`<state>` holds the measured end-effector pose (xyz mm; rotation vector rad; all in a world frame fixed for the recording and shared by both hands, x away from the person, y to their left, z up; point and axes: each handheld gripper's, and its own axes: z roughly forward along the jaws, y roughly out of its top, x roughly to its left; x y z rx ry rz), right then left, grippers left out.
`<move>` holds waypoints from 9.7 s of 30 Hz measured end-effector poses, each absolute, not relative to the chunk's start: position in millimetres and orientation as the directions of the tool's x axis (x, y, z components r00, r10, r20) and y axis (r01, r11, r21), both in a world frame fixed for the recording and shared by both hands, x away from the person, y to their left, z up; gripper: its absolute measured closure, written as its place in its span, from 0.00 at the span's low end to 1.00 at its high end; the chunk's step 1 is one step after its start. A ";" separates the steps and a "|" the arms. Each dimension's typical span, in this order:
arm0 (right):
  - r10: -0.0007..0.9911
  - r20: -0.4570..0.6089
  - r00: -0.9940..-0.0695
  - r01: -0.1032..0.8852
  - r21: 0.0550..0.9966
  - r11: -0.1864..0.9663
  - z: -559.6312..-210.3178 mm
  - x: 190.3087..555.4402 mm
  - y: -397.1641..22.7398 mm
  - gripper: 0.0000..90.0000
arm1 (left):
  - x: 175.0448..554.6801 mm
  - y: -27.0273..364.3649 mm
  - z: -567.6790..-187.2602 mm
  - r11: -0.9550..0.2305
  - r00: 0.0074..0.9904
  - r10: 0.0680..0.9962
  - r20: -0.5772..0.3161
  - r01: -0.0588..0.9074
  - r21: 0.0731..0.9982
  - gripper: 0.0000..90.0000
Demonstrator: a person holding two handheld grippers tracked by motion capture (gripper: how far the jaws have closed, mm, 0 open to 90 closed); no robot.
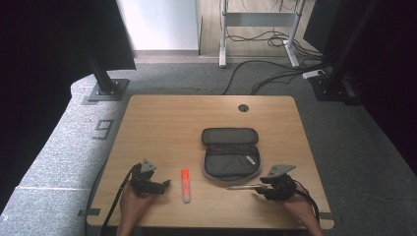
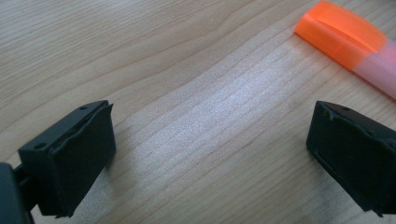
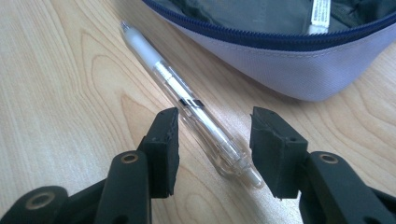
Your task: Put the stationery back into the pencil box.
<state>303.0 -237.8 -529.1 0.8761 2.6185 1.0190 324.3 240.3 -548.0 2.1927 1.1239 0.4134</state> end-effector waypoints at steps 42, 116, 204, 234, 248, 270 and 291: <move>0.537 0.021 -0.843 0.419 0.652 0.632 -536.4 287.6 -191.5 0.80 | 323.8 240.1 -547.9 -0.439 0.589 0.808 -0.008 0.610 0.660 0.01; 0.544 0.007 -0.839 0.378 0.726 0.574 -456.1 304.4 -203.9 0.87 | 323.7 240.0 -547.9 -0.440 0.591 0.807 -0.007 0.609 0.660 0.01; 0.597 -0.027 -0.802 0.432 0.665 0.609 -485.0 387.0 -160.4 0.48 | 322.6 239.5 -548.0 -0.447 0.601 0.800 -0.007 0.603 0.661 0.01; 0.647 -0.108 -0.755 0.394 0.713 0.579 -457.1 341.1 -199.1 0.11 | 322.7 239.5 -548.0 -0.448 0.601 0.799 -0.007 0.603 0.661 0.01; 0.680 -0.119 -0.723 0.413 0.715 0.564 -468.1 324.3 -226.1 0.00 | 322.7 239.4 -548.0 -0.447 0.601 0.799 -0.007 0.603 0.661 0.01; 0.746 -0.096 -0.659 0.486 0.702 0.520 -512.5 309.2 -253.5 0.00 | 322.7 239.5 -548.0 -0.448 0.601 0.799 -0.006 0.602 0.661 0.01; 0.820 0.010 -0.573 0.578 0.715 0.394 -556.6 306.6 -267.5 0.00 | 322.7 239.5 -548.0 -0.448 0.601 0.799 -0.007 0.602 0.661 0.01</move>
